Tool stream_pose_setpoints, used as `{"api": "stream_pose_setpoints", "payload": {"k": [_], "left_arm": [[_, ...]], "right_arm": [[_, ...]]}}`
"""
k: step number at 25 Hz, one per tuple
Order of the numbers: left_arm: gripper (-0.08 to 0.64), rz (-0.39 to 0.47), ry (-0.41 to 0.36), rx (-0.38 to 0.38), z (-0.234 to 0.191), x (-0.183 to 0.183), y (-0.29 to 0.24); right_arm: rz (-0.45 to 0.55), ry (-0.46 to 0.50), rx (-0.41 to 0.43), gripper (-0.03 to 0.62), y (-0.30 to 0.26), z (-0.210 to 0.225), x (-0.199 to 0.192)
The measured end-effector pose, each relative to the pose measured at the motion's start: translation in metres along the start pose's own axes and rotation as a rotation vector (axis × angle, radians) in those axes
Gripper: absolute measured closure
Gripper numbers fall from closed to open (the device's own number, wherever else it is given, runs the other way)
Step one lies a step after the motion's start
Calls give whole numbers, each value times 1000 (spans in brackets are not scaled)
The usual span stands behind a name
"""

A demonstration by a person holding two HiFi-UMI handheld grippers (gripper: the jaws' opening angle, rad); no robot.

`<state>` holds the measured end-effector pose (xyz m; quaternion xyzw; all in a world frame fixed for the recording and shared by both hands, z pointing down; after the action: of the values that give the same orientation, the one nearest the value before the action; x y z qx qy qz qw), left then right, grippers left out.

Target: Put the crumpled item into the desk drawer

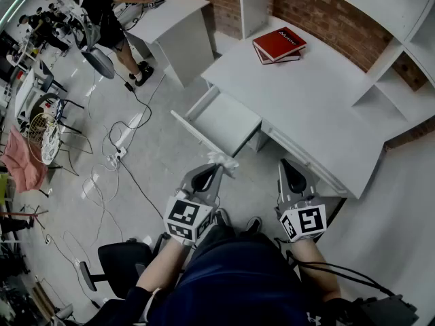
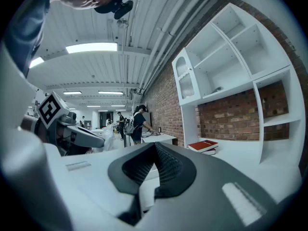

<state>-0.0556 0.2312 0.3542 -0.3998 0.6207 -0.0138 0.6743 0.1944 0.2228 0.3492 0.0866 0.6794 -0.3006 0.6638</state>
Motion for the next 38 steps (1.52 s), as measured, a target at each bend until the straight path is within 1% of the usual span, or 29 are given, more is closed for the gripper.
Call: {"api": "stream_pose_setpoints", "payload": {"k": [4, 8, 15, 22, 25, 31, 38], "left_arm": [[558, 25, 12, 4, -26, -6, 10], [558, 47, 18, 2, -40, -7, 20], [558, 79, 6, -17, -61, -14, 38], [558, 108, -1, -55, -88, -20, 50], [558, 124, -1, -80, -96, -24, 52], [558, 129, 3, -116, -110, -35, 59], [558, 117, 30, -115, -125, -38, 54]], "right_arm": [[-2, 21, -3, 591, -12, -20, 5], [-5, 37, -11, 591, -18, -33, 12], [-18, 25, -28, 591, -27, -63, 17], [-30, 35, -74, 591, -37, -87, 24], [-36, 24, -95, 589, -38, -95, 23], [-46, 22, -129, 589, -42, -108, 23], [-73, 30, -112, 589, -58, -114, 22]]}}
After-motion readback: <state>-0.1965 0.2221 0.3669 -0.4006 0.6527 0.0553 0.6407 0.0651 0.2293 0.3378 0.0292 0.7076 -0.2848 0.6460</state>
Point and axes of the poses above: the fingertips, and each gripper's own axes: y backward along the fingers, z to its right, x out of its top, the point moved 9 cm from there along y, backward along the fingers, and after that the axes turned 13 degrees about -z, right-handed, at the moved point
